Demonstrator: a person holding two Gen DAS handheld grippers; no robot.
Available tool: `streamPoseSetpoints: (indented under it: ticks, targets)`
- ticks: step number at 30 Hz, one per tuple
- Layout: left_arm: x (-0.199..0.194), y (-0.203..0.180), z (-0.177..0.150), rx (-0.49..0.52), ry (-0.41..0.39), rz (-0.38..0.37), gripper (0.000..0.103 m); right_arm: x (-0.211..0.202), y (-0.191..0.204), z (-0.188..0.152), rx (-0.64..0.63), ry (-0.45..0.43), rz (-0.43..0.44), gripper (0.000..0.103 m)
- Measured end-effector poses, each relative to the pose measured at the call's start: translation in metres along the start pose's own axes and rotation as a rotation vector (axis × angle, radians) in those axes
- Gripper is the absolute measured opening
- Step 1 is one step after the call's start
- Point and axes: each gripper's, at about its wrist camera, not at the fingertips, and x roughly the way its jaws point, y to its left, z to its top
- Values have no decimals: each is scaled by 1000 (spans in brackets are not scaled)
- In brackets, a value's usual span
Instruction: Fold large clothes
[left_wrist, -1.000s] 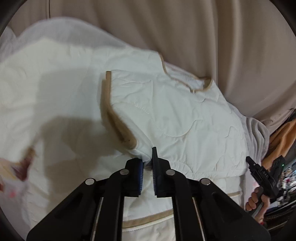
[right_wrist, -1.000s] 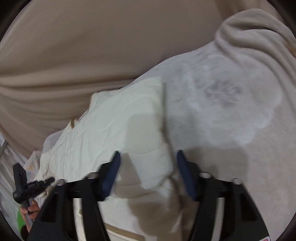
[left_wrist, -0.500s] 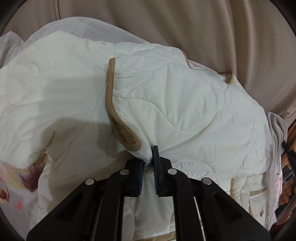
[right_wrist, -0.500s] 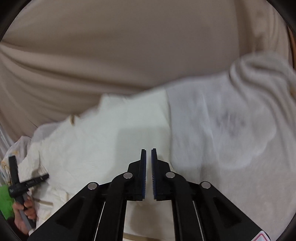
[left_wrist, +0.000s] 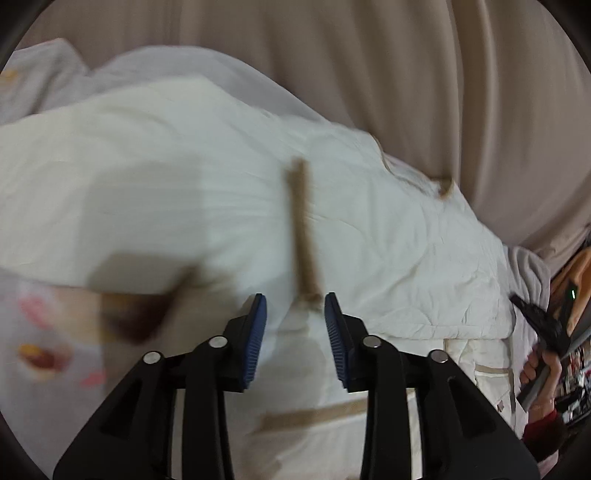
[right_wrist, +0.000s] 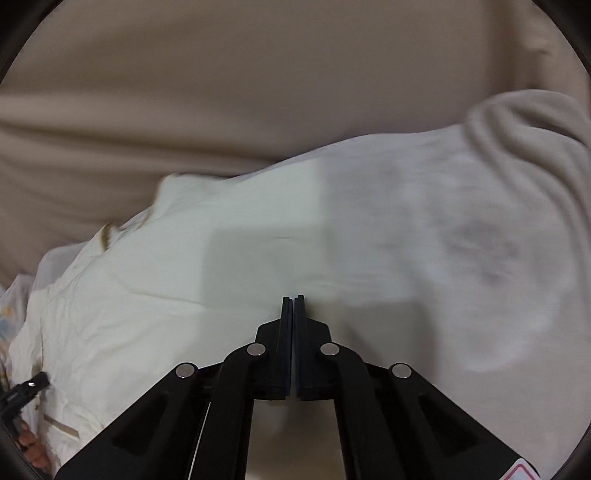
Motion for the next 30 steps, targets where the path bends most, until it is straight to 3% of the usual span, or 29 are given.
streamPoseSetpoints:
  ticks: [4, 6, 9, 11, 14, 15, 16, 18, 19, 21, 23, 27, 30]
  targets:
    - [-59, 77, 6, -166, -100, 92, 66, -69, -33, -36, -43, -33, 18, 20]
    - [-82, 129, 9, -294, -126, 167, 67, -94, -41, -60, -71, -19, 42, 26]
    - [-104, 210, 6, -531, -164, 236, 68, -117, -32, -94, -129, 23, 63, 32]
    - [-107, 244, 6, -623, -172, 271, 67, -130, -23, -116, -157, 45, 91, 36]
    - [-101, 271, 10, -693, -179, 229, 63, -140, -8, -138, -158, 66, 136, 42]
    - [-98, 272, 12, -704, -185, 211, 59, -143, -4, -145, -157, 73, 150, 43]
    - [-97, 273, 16, -700, -187, 197, 41, -145, -1, -150, -153, 76, 157, 45]
    - [-94, 262, 29, -658, -174, 198, 13, -146, 3, -157, -152, 85, 163, 45]
    - [-96, 249, 37, -618, -185, 206, 5, -147, 6, -160, -159, 85, 155, 45]
    - [-109, 216, 52, -511, -229, 204, 4, -150, 12, -165, -184, 74, 131, 45]
    - [-124, 160, 69, -375, -281, 173, 4, -153, 17, -165, -194, 66, 142, 45]
    - [-140, 19, 84, -119, -304, -9, 4, -156, 31, -164, -204, 60, 200, 48]
    - [-126, -98, 68, 99, -265, -111, 4, -154, 44, -164, -210, 69, 239, 48]
